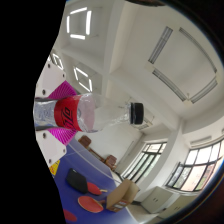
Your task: Pour water
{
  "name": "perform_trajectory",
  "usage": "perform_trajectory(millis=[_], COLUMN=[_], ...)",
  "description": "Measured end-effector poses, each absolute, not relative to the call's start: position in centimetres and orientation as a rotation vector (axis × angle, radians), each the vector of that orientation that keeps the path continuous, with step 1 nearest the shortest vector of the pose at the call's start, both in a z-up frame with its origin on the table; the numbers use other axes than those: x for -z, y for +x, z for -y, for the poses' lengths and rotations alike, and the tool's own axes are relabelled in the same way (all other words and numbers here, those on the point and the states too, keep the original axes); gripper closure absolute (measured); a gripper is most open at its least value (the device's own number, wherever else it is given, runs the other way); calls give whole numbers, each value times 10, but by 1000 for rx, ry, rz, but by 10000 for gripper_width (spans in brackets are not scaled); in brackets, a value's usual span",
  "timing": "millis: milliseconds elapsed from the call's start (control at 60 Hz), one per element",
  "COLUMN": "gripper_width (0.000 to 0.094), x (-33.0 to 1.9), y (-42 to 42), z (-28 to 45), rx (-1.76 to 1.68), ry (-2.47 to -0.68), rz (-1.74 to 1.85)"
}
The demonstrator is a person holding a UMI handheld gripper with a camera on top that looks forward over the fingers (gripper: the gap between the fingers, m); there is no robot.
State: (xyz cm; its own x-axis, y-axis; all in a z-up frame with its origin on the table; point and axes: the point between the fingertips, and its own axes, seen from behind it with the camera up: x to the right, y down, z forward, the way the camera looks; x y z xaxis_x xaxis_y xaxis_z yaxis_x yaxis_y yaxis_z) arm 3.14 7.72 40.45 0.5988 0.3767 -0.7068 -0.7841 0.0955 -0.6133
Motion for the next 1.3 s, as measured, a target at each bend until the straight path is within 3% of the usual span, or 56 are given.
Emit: perform_trajectory(millis=[117, 283, 300, 417, 433, 533, 617, 650, 733, 867, 900, 950, 1000, 1083, 1150, 1300], gripper_width=[621, 619, 622, 622, 618, 619, 622, 622, 609, 415, 312, 64, 119, 72, 89, 86], x=[-391, -261, -261, -171, -176, -117, -96, -108, -101, -99, -94, -95, -100, -119, -128, -156], y=[100, 189, 192, 224, 228, 237, 239, 238, 243, 241, 241, 241, 244, 241, 241, 220], z=[-101, -142, -147, -166, -154, -174, -157, -151, -152, -155, -151, -144, -143, -115, -109, -21], rx=[-422, 72, 95, 157, 164, 152, 137, 135, 133, 137, 143, 147, 151, 185, 203, 263], ry=[-1274, -1493, -1513, -1646, -1660, -1731, -1783, -1737, -1742, -1777, -1808, -1839, -1863, -1876, -1896, -1945], rz=[-255, -65, -60, -54, -55, -67, -70, -75, -97, -95, -102, -116, -137, -152, -154, -198])
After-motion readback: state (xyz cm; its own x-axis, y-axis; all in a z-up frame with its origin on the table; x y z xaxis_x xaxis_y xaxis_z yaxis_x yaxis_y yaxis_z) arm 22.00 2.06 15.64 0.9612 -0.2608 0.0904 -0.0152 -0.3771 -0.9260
